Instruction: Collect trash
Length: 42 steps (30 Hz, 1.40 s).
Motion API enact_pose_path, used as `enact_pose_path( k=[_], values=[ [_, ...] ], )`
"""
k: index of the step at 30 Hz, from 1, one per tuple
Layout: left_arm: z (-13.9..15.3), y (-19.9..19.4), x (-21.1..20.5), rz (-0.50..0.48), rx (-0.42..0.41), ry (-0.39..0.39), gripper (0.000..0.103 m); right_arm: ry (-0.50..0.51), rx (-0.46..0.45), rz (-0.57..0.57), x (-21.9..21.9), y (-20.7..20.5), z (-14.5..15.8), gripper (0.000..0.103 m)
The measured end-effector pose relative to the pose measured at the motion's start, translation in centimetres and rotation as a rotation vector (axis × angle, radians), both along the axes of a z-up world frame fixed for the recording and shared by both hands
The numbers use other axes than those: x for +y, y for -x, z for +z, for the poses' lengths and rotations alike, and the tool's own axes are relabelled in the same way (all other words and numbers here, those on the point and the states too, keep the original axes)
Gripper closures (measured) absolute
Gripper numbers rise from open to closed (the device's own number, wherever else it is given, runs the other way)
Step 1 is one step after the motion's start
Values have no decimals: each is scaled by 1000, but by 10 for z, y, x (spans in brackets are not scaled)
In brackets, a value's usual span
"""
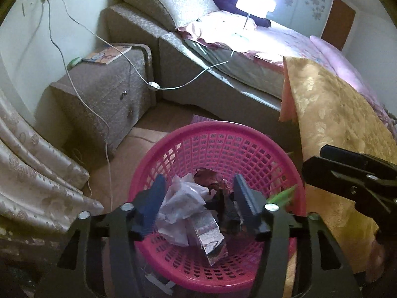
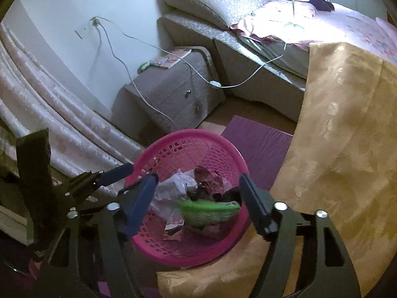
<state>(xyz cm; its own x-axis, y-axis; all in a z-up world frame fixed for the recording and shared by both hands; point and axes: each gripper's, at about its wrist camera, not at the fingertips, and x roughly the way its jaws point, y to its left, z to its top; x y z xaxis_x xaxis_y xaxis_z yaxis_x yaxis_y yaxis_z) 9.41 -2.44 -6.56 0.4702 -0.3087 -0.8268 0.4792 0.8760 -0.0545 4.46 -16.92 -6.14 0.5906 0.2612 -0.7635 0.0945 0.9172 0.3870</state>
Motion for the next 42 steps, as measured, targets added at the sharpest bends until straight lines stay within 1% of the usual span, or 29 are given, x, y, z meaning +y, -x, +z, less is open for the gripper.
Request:
enact_pose_path(
  k=[1,5,10,14,18,22,24,26,31,35,42],
  values=[
    [1,1,0,4,-10,-7,39,-3,-1,-2,0,0,0,29],
    [2,-2,4,31,-24,-19,33,-15,-2,-13,-2,0,-2,27],
    [5,-5,11,72,-37,-18,29,-11,-16,-29,-6,7,3,25],
    [12,-3,14,93,-64,-22,26,24,-43,-41,-7,17,11,22],
    [26,5,15,109,-128,-42,23,78,-86,-62,-8,34,20,18],
    [44,19,10,106,-210,-62,20,156,-139,-90,-5,54,30,16],
    [53,27,8,99,-239,-62,20,201,-172,-111,-4,65,37,10],
    [63,38,7,93,-274,-63,18,243,-224,-130,-4,78,46,8],
    [80,65,12,96,-342,-69,15,329,-304,-133,3,99,63,7],
    [91,87,18,112,-371,-59,12,307,-318,-129,6,107,67,7],
    [98,107,25,124,-363,-14,11,304,-306,-102,14,115,64,7]
  ],
)
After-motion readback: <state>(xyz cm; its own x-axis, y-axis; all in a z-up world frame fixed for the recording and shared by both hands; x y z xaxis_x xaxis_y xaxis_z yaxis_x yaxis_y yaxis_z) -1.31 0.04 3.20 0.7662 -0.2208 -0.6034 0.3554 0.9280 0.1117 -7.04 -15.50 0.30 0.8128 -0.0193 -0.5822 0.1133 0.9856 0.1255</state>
